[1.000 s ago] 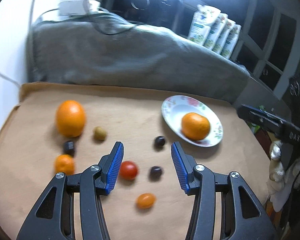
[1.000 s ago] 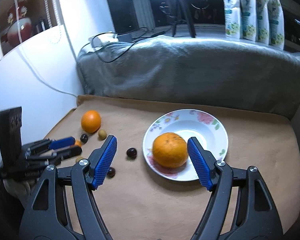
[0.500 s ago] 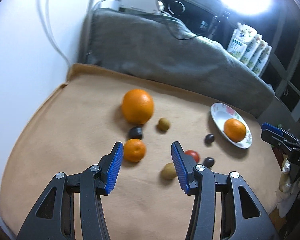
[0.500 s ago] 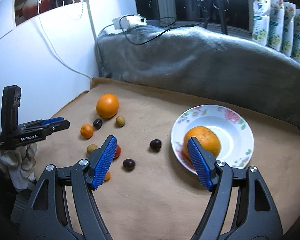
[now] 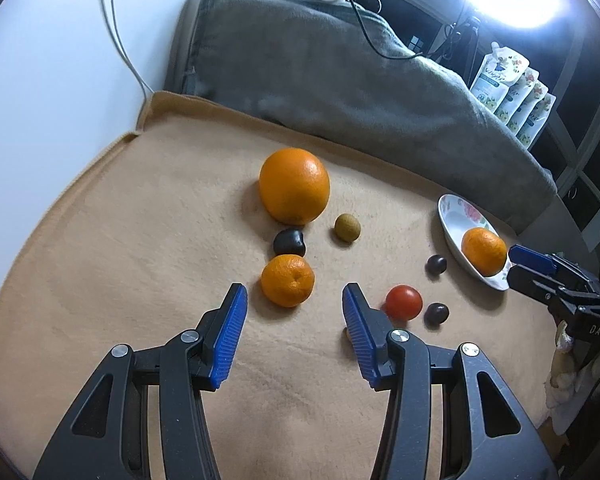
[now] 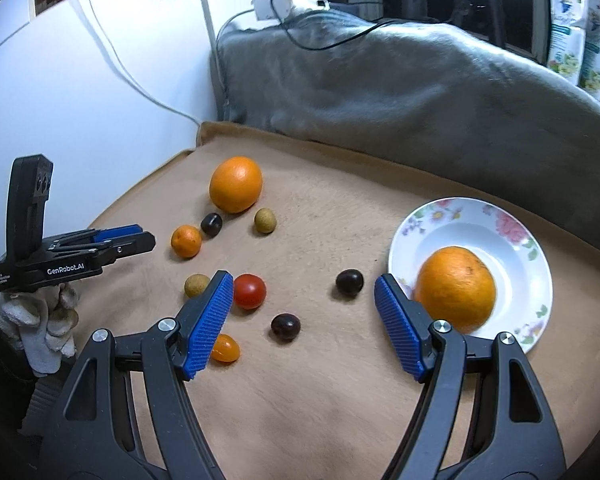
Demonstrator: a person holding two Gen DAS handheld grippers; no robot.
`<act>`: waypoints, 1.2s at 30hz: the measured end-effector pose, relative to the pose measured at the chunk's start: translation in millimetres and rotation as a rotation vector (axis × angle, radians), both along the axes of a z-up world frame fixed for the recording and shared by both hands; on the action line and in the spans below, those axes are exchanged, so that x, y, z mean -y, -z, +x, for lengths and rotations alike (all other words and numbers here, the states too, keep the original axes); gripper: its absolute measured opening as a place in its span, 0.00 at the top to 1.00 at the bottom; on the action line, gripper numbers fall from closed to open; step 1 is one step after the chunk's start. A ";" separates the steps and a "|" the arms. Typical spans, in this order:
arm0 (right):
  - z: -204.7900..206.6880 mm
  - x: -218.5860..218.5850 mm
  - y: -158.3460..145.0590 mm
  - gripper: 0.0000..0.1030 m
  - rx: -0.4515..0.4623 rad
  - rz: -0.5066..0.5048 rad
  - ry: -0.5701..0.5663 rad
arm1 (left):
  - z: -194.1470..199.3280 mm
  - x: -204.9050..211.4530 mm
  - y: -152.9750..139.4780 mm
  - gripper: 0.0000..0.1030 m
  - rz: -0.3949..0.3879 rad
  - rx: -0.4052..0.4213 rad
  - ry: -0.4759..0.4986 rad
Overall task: Organize fruits
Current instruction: 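Withdraw the right gripper and move it toward the red cherry tomato, then grasp the red tomato with the right gripper while the left grasps a small tangerine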
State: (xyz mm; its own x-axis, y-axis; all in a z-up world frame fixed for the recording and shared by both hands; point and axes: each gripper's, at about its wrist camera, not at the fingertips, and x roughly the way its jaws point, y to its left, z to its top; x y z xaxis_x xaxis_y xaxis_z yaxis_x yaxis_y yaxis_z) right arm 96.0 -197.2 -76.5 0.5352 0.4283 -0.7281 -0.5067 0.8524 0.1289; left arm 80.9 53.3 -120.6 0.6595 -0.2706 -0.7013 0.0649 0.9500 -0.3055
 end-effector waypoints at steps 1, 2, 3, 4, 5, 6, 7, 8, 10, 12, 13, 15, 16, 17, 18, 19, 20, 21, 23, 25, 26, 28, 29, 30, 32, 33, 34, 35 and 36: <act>1.6 -2.7 2.3 0.26 -0.007 -0.002 -0.008 | 1.6 0.6 1.6 0.53 0.000 -0.005 0.001; 3.3 -6.1 4.9 0.27 -0.013 -0.005 -0.017 | 2.5 1.3 2.5 0.53 0.002 -0.007 0.003; 4.8 -9.5 7.3 0.27 -0.019 -0.009 -0.026 | 3.5 2.3 3.2 0.53 0.008 -0.008 0.003; 5.8 -12.4 9.4 0.27 -0.023 -0.012 -0.033 | 3.9 3.4 3.4 0.53 0.015 -0.007 0.004; 7.4 -15.7 11.6 0.27 -0.030 -0.014 -0.041 | 4.6 4.1 3.7 0.53 0.019 -0.006 0.005; 9.3 -19.0 14.0 0.28 -0.039 -0.013 -0.049 | 5.6 4.7 4.0 0.53 0.021 -0.007 0.006; 11.5 -22.4 16.8 0.30 -0.051 -0.013 -0.059 | 6.5 5.0 4.1 0.53 0.020 -0.008 0.006; 13.5 -25.9 19.7 0.33 -0.063 -0.016 -0.068 | 7.9 5.6 4.3 0.53 0.022 -0.009 0.007; 15.7 -31.7 24.4 0.36 -0.076 -0.021 -0.082 | 9.9 6.4 5.4 0.53 0.027 -0.011 0.009; 17.9 -38.4 30.0 0.38 -0.092 -0.025 -0.096 | 12.0 7.5 7.6 0.53 0.029 -0.016 0.011; 19.2 -41.9 32.9 0.39 -0.103 -0.026 -0.106 | 13.5 8.1 9.0 0.53 0.029 -0.020 0.013; 20.5 -47.3 37.3 0.44 -0.118 -0.030 -0.125 | 16.2 9.4 11.7 0.53 0.030 -0.026 0.015; 21.3 -49.6 39.5 0.45 -0.123 -0.034 -0.132 | 17.5 10.0 13.1 0.53 0.031 -0.029 0.015; 22.1 -52.4 42.0 0.46 -0.128 -0.041 -0.139 | 19.2 10.5 14.8 0.53 0.030 -0.033 0.015; 23.1 -54.8 44.3 0.47 -0.134 -0.045 -0.145 | 20.1 10.8 15.9 0.53 0.028 -0.035 0.016; 24.1 -57.2 46.6 0.48 -0.141 -0.047 -0.152 | 21.4 11.0 17.2 0.53 0.028 -0.037 0.016; 25.3 -59.0 48.5 0.49 -0.146 -0.050 -0.155 | 22.7 11.3 18.6 0.53 0.029 -0.039 0.016; 26.2 -60.3 49.9 0.50 -0.149 -0.052 -0.157 | 23.7 11.4 19.9 0.53 0.030 -0.042 0.015; 28.4 -62.6 52.7 0.52 -0.157 -0.054 -0.161 | 25.4 11.5 22.0 0.53 0.028 -0.046 0.015; 30.4 -64.1 54.4 0.54 -0.164 -0.057 -0.164 | 27.0 11.7 24.1 0.53 0.031 -0.049 0.016; 31.3 -65.1 55.5 0.55 -0.168 -0.059 -0.167 | 27.4 12.0 25.0 0.53 0.031 -0.052 0.017; 33.0 -67.4 58.3 0.56 -0.174 -0.067 -0.173 | 28.9 12.6 26.9 0.53 0.032 -0.057 0.020; 34.8 -69.2 59.9 0.57 -0.178 -0.070 -0.174 | 29.6 12.9 28.0 0.53 0.032 -0.060 0.021; 35.8 -70.0 61.2 0.57 -0.184 -0.068 -0.177 | 29.8 13.0 28.7 0.53 0.032 -0.061 0.021; 37.0 -71.7 62.6 0.57 -0.194 -0.065 -0.184 | 31.4 12.7 30.7 0.53 0.029 -0.067 0.022; 37.3 -73.3 62.9 0.58 -0.194 -0.067 -0.187 | 32.1 12.6 31.4 0.53 0.029 -0.070 0.023; 37.4 -74.4 63.1 0.58 -0.196 -0.068 -0.191 | 32.8 12.6 32.2 0.53 0.028 -0.072 0.023; 37.8 -74.5 63.5 0.61 -0.201 -0.066 -0.194 | 33.5 12.3 32.8 0.53 0.027 -0.075 0.023; 38.5 -75.0 64.0 0.63 -0.207 -0.064 -0.197 | 34.1 12.1 33.2 0.53 0.024 -0.077 0.024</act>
State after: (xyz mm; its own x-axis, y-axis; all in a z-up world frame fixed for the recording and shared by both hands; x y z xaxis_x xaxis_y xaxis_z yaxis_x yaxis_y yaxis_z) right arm 134.4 -122.2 -140.5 0.2834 0.4590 -0.8420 -0.6314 0.7502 0.1964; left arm 115.0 41.2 -153.8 0.5968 -0.2682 -0.7562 0.0647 0.9555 -0.2879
